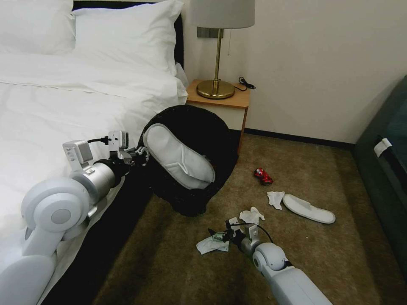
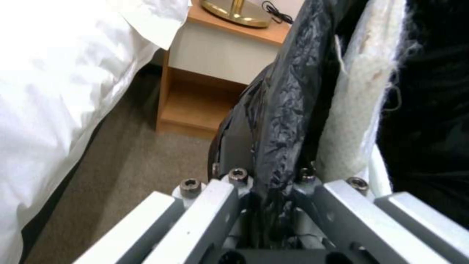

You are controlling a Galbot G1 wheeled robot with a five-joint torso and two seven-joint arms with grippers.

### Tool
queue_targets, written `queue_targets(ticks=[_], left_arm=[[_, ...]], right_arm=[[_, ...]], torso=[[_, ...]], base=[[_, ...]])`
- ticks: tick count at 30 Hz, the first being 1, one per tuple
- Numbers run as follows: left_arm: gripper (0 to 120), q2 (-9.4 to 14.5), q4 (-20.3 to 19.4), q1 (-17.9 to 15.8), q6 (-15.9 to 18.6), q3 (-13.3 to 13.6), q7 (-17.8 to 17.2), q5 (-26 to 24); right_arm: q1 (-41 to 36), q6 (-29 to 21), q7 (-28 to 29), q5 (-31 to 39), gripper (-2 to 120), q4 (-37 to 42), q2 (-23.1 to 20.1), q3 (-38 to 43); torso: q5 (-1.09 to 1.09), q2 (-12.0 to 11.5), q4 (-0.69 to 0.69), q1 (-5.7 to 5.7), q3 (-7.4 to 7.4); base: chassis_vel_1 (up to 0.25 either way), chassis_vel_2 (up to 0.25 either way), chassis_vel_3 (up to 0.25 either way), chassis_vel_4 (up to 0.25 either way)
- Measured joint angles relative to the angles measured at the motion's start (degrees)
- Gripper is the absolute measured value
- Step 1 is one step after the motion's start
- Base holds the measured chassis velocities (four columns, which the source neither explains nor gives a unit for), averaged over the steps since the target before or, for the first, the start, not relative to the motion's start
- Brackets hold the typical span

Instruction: Pick up the trash bin, then pick up the garbage on the floor and place it into the trash bin.

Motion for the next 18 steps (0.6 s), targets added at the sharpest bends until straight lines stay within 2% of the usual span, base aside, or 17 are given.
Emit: queue_targets(ticks=[18], left_arm=[[1,0.06,-0.11,-0.14,-0.01,0.96,-0.02,0.0]], right_arm=[[-0.22,1.04,-0.96,-3.34,100,-7.18,1.92,0.52]], torso=[[0.0,0.0,0.0,0.0,0.0]], base=[[0.0,0.0,0.0,0.0]])
